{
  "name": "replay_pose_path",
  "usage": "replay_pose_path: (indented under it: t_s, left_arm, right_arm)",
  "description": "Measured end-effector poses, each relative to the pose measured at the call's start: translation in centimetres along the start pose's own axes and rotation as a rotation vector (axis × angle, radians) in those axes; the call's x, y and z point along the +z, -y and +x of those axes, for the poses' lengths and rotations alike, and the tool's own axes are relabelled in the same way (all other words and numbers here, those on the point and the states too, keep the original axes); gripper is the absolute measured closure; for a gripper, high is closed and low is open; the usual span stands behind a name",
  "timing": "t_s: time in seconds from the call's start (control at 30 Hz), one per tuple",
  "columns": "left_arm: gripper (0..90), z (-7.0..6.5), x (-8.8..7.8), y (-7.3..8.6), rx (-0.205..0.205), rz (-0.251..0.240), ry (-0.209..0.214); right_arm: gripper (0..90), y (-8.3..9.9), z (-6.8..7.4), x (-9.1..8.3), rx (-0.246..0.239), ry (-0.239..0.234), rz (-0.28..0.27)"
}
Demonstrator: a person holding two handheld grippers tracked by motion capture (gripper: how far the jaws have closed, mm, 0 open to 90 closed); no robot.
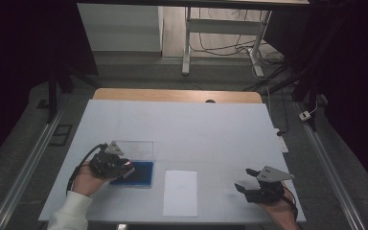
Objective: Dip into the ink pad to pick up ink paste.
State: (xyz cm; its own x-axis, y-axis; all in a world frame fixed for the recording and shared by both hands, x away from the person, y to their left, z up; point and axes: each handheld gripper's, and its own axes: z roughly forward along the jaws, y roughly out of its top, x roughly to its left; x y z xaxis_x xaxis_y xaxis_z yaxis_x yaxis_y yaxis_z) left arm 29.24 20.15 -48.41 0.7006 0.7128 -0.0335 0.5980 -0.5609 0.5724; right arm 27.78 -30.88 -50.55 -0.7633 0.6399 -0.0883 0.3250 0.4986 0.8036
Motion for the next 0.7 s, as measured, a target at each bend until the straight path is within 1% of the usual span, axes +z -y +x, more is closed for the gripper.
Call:
replay_pose_path:
  t_s: [0.13,0.33,0.37,0.4,0.47,0.53,0.57,0.67,0.7]
  left_arm:
    - [70.2,0.05,0.0,0.0,-0.001,0.001,0.004]
    - [70.3,0.04,0.04,-0.05,0.0,0.008,0.004]
    - [70.4,0.0,0.05,-0.11,-0.005,0.014,0.001]
    - [70.4,-0.04,0.05,-0.17,0.001,0.021,-0.003]
    - [70.4,-0.12,0.08,-0.2,-0.001,0.022,-0.005]
    - [70.5,-0.19,0.24,-0.35,0.0,0.041,-0.01]
    - [70.5,-0.23,0.38,-0.39,0.004,0.05,-0.012]
    - [70.6,-0.39,0.45,-0.54,0.012,0.062,-0.019]
    - [70.7,-0.32,0.54,-0.51,0.006,0.063,-0.016]
  right_arm:
    - [28.1,0.03,0.0,0.06,-0.001,-0.005,-0.002]
    - [28.2,0.03,-0.01,0.06,-0.004,0.0,0.003]
    - [28.3,0.04,0.02,0.08,0.001,-0.006,-0.004]
    - [28.2,0.02,0.04,0.08,0.001,-0.006,-0.004]
    - [28.2,-0.01,0.06,0.08,-0.003,-0.007,0.001]
    - [28.3,-0.03,0.12,0.13,-0.006,-0.007,0.002]
    - [28.3,-0.04,0.14,0.11,-0.009,0.0,0.007]
    - [28.3,-0.05,0.17,0.15,-0.007,-0.002,0.008]
    - [28.3,-0.05,0.19,0.17,-0.006,-0.002,0.009]
